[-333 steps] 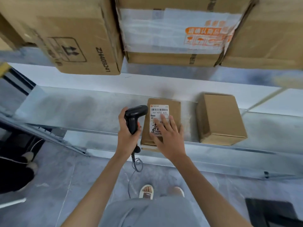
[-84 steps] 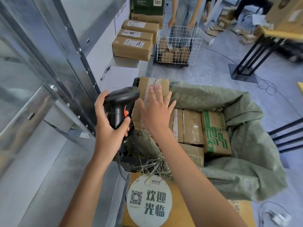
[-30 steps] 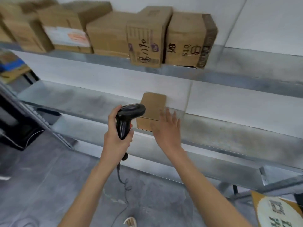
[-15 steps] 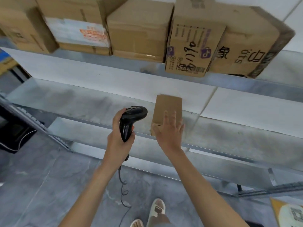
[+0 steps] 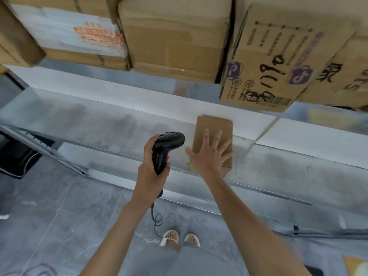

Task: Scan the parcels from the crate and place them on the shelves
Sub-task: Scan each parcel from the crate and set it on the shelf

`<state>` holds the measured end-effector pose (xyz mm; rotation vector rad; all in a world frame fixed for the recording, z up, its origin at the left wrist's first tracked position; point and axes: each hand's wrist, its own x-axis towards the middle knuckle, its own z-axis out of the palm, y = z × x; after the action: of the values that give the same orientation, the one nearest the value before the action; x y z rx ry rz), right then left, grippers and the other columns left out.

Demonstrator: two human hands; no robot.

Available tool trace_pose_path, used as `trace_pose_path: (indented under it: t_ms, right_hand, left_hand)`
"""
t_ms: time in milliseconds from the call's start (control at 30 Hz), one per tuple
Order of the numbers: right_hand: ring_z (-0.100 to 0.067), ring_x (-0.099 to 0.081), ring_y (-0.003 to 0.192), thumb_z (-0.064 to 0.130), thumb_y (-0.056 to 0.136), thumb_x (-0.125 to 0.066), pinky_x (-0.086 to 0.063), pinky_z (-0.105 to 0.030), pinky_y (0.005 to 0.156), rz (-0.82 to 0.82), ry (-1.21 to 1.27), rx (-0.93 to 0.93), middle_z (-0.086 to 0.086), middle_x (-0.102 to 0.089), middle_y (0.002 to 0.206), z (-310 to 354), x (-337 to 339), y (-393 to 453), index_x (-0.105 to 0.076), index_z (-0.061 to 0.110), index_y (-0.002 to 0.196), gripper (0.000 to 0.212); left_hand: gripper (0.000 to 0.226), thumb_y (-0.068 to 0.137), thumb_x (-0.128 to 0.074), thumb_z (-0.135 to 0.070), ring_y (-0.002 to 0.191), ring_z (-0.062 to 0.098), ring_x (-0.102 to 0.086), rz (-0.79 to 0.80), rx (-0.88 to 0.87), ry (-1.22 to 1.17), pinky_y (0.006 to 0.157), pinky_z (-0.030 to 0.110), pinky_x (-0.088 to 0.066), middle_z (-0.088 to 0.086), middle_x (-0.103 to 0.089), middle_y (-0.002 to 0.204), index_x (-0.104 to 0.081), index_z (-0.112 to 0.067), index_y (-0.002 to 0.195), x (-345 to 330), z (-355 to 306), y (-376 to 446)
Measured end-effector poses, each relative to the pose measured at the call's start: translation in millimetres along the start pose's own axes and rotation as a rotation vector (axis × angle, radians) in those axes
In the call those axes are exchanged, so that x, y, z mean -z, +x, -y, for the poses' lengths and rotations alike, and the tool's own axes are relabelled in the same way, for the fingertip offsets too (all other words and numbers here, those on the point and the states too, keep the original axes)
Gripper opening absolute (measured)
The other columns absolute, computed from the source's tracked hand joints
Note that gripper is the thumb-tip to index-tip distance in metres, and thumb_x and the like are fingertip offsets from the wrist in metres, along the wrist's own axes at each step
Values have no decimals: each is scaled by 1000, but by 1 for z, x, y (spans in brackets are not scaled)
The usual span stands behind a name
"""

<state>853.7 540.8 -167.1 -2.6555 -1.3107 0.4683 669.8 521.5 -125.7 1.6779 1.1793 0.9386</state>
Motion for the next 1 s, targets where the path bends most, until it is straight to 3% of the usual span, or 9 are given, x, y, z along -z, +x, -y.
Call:
trace_pose_path:
  t_ms: [133,300,433,667,733,800,867,933,1000]
  right_hand:
    - [-52,14,148,85,83,-35,5,-75,111,-23,-41,-85,-12,15,167,-2,-5,11,2,31,160,101]
    - [-50,-1,148,81,81,-45,-14,-68,113,-80,12,-162,-11,1,168,-4,-6,13,-13,31,159,97]
    - [-47,-8,147,79,79,-49,-16,-65,112,-103,65,-151,-5,-6,168,4,-6,7,-22,35,156,93]
    - [-25,-33,142,68,70,-52,-32,-52,115,-67,755,-200,13,-32,159,18,-3,-20,-36,39,153,89]
    - [-23,-46,133,60,73,-46,-41,-44,107,-68,832,-215,9,-46,149,16,4,-25,-41,34,150,82]
    - [-28,-58,113,48,81,-40,-47,-35,82,-104,787,-178,0,-61,126,14,14,-27,-47,27,141,64]
    - [-35,-60,106,31,95,-38,-47,-34,77,-135,530,-92,-11,-55,136,16,21,-24,-33,23,151,57]
    - [-39,-51,126,21,102,-37,-49,-45,93,-152,231,-31,-12,-21,164,20,23,-22,-13,23,160,62]
    - [-41,-30,144,27,105,-34,-39,-53,109,-133,27,10,-6,0,169,23,21,-21,-8,27,161,61]
  left_hand:
    - [90,97,-60,3,66,16,-67,18,7,-46,59,36,-59,-15,-68,94,-28,-73,131,3,13,11]
    - [92,97,-60,4,66,15,-67,60,5,-78,58,34,-59,-15,-69,94,-28,-75,129,8,25,20]
    - [91,96,-60,6,62,15,-65,57,12,-120,57,28,-57,-12,-69,91,-30,-73,130,18,36,22]
    - [89,97,-61,6,59,13,-63,25,11,-167,57,23,-55,-14,-70,90,-30,-71,131,28,44,35]
    - [90,96,-61,7,60,11,-63,22,7,-175,58,22,-54,-16,-70,90,-30,-70,132,28,45,37]
    - [92,96,-60,8,60,11,-63,21,12,-176,58,22,-53,-17,-69,90,-30,-71,131,26,46,39]
    - [92,96,-60,8,60,10,-63,20,15,-176,57,22,-53,-17,-69,89,-29,-72,130,23,46,38]
    - [92,96,-60,8,61,10,-63,26,11,-185,58,21,-54,-15,-70,89,-30,-72,130,21,47,36]
    - [92,96,-61,9,61,10,-64,33,7,-190,58,21,-54,-14,-70,89,-31,-71,130,20,45,33]
